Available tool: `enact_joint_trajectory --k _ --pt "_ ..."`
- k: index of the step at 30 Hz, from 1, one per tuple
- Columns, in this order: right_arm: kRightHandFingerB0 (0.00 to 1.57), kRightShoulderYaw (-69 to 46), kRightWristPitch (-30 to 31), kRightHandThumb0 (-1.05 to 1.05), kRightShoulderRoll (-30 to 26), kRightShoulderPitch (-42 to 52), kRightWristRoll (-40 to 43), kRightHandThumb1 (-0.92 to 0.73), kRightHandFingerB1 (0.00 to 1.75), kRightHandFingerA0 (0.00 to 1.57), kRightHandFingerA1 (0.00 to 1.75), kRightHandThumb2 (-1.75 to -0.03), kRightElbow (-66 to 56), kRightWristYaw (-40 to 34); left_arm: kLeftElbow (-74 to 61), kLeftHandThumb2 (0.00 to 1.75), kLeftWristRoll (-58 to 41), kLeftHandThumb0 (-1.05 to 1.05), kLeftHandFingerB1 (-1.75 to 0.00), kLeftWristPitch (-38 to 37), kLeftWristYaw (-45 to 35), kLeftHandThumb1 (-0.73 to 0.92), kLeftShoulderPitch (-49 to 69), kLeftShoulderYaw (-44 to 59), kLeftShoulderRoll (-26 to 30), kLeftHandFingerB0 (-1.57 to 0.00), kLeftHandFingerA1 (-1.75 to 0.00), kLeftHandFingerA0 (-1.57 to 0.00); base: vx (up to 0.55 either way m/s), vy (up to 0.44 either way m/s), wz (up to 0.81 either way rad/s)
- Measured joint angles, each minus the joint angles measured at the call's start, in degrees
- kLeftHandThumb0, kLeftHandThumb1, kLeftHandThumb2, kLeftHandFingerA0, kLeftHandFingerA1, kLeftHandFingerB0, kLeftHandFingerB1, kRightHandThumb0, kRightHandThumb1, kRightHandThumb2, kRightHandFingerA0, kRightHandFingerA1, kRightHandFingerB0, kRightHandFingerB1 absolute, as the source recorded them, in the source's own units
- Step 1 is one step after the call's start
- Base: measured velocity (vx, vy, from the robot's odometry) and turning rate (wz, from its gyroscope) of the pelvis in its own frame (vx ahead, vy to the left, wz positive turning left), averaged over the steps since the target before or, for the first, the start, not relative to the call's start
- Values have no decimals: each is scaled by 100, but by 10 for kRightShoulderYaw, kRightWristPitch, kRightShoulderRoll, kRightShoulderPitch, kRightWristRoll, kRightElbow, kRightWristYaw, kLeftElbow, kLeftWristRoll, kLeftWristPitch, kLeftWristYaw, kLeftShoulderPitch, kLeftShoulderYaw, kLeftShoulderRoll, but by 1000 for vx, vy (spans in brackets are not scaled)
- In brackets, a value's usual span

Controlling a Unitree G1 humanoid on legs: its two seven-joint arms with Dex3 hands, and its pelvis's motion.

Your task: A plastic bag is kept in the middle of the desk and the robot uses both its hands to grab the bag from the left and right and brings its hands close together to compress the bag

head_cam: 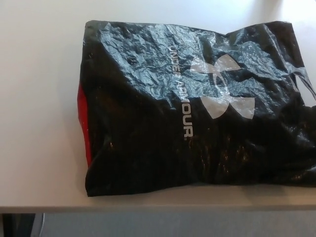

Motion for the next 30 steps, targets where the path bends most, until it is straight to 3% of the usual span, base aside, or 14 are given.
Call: enact_joint_trajectory --k 1,2,7,8,9,11,17,18,19,21,22,28,29,30 --pt "10 9 9 -82 -4 -26 -6 -88 28 6 35 -67 21 -1 21 72 5 -71 -33 12 4 92 -28 -10 6 -26 -48 -29 0 0 0" --pt "8 17 14 -83 -8 -44 -9 -69 36 4 43 -105 40 -1 40 72 8 -71 -35 20 7 92 -47 -19 10 -24 -49 -25 0 0 0" --pt "12 47 34 -93 -17 -122 -18 -73 46 4 45 -108 149 1 145 78 20 -66 -36 47 13 92 -127 -57 15 -21 -49 -23 0 0 0" --pt "0 53 37 -39 -17 -137 -20 -48 49 0 51 -108 174 0 168 80 24 -65 -34 50 14 92 -141 -64 15 -20 -46 -22 0 0 0" --pt "10 58 38 -91 -17 -147 -22 -76 41 2 44 -110 195 0 183 77 27 -66 -37 52 15 92 -151 -71 14 -19 -48 -20 0 0 0" --pt "12 69 40 -82 -17 -166 -28 -88 30 10 37 -71 245 -2 218 79 36 -60 -35 55 18 92 -170 -84 14 -21 -46 -23 0 0 0" --pt "11 98 38 -90 -16 -191 -47 -74 42 2 43 -108 390 -12 342 78 53 -61 -32 55 19 92 -208 -120 0 -20 -41 -22 0 0 0" --pt "14 100 37 -84 -16 -193 -48 -88 31 12 34 -67 409 -13 357 75 55 -63 -35 54 19 92 -211 -123 -3 -19 -43 -20 0 0 0" --pt "10 103 36 -89 -16 -194 -50 -73 43 9 45 -108 424 -14 370 77 57 -60 -36 54 19 92 -213 -126 -5 -19 -42 -19 0 0 0" --pt "15 112 31 -80 -14 -199 -58 -90 29 13 31 -68 484 -23 424 77 63 -60 -36 53 19 92 -223 -138 -14 -18 -41 -17 0 0 0" --pt "10 115 29 -87 -13 -201 -60 -73 43 7 43 -107 502 -26 442 79 65 -57 -34 52 19 92 -227 -141 -18 -15 -41 -15 0 0 0" --pt "0 145 14 -37 14 -203 -78 -52 47 0 49 -110 616 -54 585 121 90 -29 -47 36 24 70 -252 -173 -51 0 -50 -4 0 0 0" --pt "20 149 10 -77 19 -203 -81 -87 33 17 35 -66 628 -58 600 82 94 -54 -35 34 24 92 -253 -178 -55 -15 -42 -15 0 0 0" --pt "0 152 6 -37 22 -203 -83 -50 47 0 49 -109 638 -61 615 81 99 -55 -33 31 25 92 -255 -183 -57 -15 -41 -14 0 0 0"
